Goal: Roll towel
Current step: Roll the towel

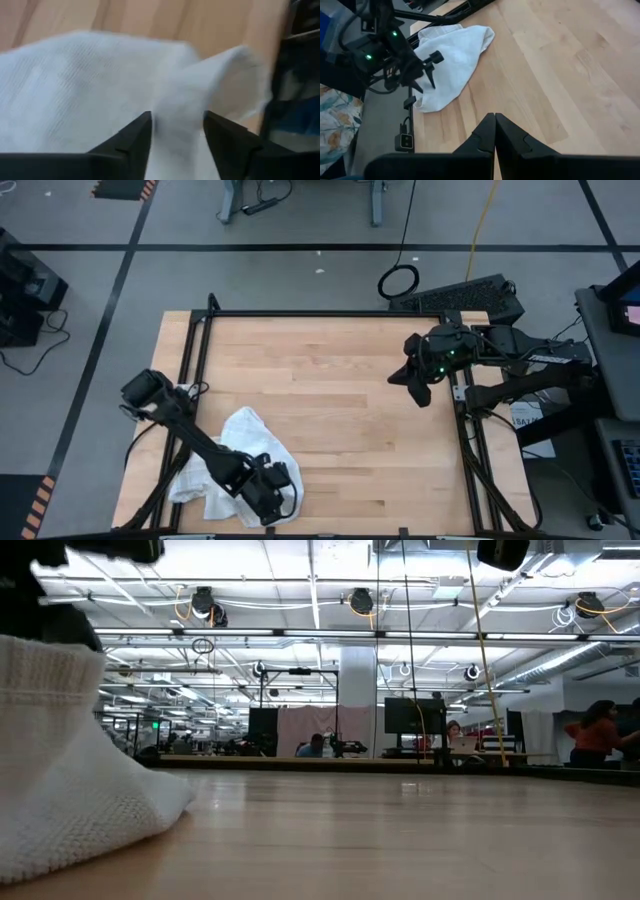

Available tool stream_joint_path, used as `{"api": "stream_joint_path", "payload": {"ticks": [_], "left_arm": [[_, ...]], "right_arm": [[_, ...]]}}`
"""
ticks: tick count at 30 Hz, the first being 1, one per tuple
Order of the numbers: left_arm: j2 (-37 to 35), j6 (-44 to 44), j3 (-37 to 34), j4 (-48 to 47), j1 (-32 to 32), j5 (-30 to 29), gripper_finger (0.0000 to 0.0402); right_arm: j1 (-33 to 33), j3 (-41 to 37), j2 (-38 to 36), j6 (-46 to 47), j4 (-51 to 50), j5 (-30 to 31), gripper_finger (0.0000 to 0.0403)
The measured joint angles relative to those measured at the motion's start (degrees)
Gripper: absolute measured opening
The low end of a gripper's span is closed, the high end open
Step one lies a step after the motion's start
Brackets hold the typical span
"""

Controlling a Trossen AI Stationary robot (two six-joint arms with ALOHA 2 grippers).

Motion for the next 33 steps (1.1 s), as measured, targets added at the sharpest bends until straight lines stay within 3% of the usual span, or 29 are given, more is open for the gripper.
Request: {"api": "stream_joint_path", "payload": {"ticks": [8,14,22,26,30,33], "left_arm": [[-1.9,-0.4,0.1,-0.6,3.2,0.1,0.0015],[-8.6,6.0,4.9,-6.8,7.4,-5.0,0.0005],[-16.5,34.1,16.9,-8.6,16.3,-17.0,0.0004],[-18.4,41.5,23.1,-8.7,21.9,-21.6,0.0004],[-18.3,47.1,28.1,-9.1,28.1,-21.8,0.0004],[-18.3,49.4,29.9,-8.2,32.1,-17.8,0.0003]], "right_arm": [[0.0,0.0,0.7,-0.2,1.4,0.6,0.0000],[0.0,0.0,2.7,2.5,3.7,3.3,0.0000],[0.0,0.0,6.7,9.1,11.7,3.5,0.0000],[0.2,0.0,8.6,12.0,16.8,3.2,0.0000],[1.2,0.0,9.0,13.9,23.5,3.1,0.0002],[2.3,0.0,8.9,13.9,26.4,3.3,0.0018]]}}
